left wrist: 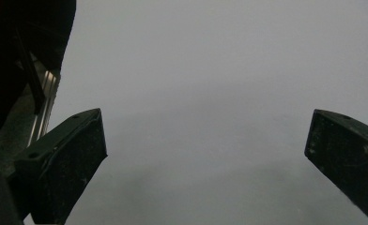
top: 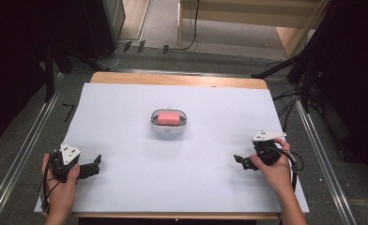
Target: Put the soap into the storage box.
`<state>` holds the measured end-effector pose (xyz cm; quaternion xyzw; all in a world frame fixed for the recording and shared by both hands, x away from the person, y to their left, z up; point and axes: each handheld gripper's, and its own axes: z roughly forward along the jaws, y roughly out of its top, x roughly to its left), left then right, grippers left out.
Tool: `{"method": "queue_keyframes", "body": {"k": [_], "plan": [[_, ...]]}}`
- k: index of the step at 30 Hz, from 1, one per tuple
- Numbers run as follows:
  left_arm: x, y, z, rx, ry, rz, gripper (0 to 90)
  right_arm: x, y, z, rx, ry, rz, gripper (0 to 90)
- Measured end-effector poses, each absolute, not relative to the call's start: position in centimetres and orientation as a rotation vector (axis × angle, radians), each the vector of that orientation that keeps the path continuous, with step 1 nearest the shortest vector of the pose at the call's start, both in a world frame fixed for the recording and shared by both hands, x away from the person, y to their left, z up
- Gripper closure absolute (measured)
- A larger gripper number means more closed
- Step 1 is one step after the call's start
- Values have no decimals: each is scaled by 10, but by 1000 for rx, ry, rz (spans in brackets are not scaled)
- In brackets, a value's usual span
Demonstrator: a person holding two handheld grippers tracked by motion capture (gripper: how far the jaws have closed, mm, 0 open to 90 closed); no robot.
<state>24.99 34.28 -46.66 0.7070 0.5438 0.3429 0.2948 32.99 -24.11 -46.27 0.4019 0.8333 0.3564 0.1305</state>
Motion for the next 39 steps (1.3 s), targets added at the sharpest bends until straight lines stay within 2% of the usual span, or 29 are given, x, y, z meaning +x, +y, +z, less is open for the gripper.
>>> {"method": "queue_keyframes", "body": {"k": [26,39], "plan": [[250,343,-466,1881,1447,915,0,295,-295,-479,1305,2227,1183,2],[250,343,-466,1880,1446,914,0,283,-307,-486,1388,2105,1247,2]]}}
